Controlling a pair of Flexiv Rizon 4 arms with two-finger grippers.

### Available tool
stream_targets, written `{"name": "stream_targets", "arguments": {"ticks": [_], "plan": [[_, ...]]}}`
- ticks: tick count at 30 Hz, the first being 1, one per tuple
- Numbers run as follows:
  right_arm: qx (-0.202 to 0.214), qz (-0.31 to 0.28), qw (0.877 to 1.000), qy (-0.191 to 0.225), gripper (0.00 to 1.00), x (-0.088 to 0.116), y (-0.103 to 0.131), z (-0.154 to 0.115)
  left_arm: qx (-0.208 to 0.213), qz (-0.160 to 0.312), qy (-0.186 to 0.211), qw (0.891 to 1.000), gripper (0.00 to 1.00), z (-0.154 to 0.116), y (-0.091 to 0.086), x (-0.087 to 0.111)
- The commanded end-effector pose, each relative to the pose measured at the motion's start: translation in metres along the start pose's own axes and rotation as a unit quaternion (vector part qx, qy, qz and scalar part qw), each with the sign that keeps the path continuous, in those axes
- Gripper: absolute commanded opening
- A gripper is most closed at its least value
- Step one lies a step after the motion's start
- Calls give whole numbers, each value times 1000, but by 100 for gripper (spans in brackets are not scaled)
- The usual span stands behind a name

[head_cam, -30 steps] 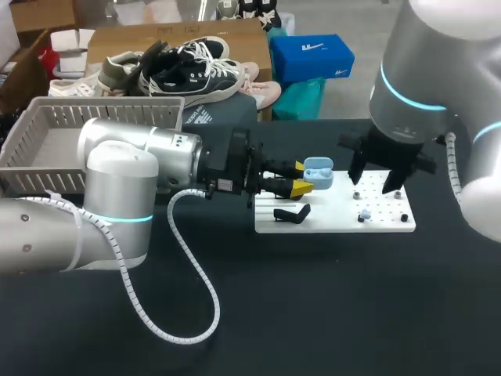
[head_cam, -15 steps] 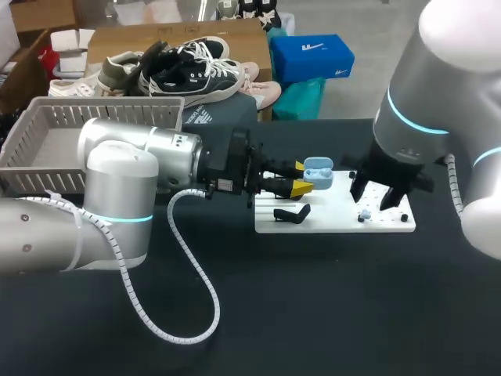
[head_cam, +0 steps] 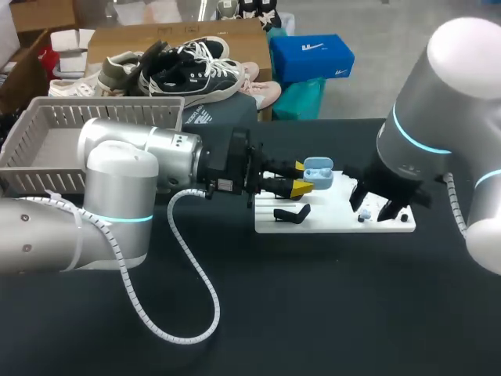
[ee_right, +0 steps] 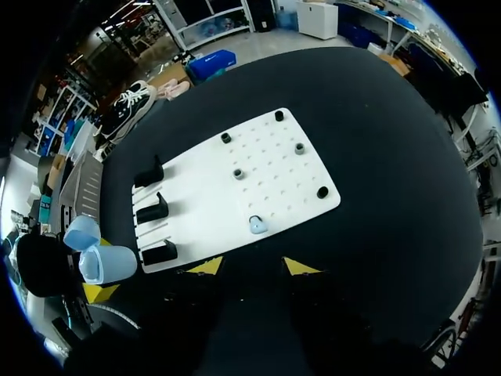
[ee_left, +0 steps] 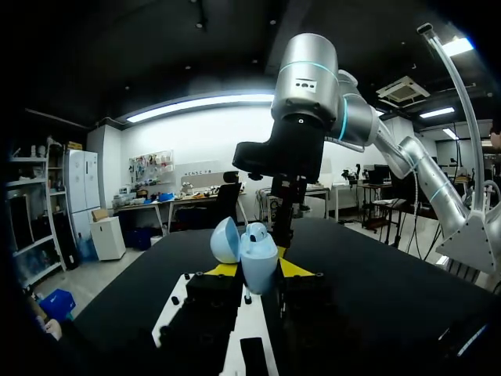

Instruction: Pick up each earbud case from the left stands, insert the matching earbuds, close the lid, and place the case in the box.

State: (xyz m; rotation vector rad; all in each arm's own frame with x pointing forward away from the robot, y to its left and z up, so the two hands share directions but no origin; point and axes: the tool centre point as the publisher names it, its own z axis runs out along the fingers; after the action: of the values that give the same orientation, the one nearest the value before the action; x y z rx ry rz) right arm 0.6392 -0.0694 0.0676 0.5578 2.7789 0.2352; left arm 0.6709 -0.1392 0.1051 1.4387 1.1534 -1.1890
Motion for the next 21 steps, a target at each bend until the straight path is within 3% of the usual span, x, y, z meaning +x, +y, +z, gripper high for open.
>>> {"name": "stream_targets", "arguments": {"ticks": [1, 6, 21], "plan": [[-11, 8, 1000, -16, 36, 2, -7, 10, -1, 1, -1, 1000, 0, 0, 0, 1], [-18, 25, 999, -19, 33, 0, -8, 18, -1, 1, -1, 1000, 0, 0, 0, 1], [-42, 46, 998, -23, 38, -4, -2, 35, -1, 1, -1, 1000, 0, 0, 0, 1]]}}
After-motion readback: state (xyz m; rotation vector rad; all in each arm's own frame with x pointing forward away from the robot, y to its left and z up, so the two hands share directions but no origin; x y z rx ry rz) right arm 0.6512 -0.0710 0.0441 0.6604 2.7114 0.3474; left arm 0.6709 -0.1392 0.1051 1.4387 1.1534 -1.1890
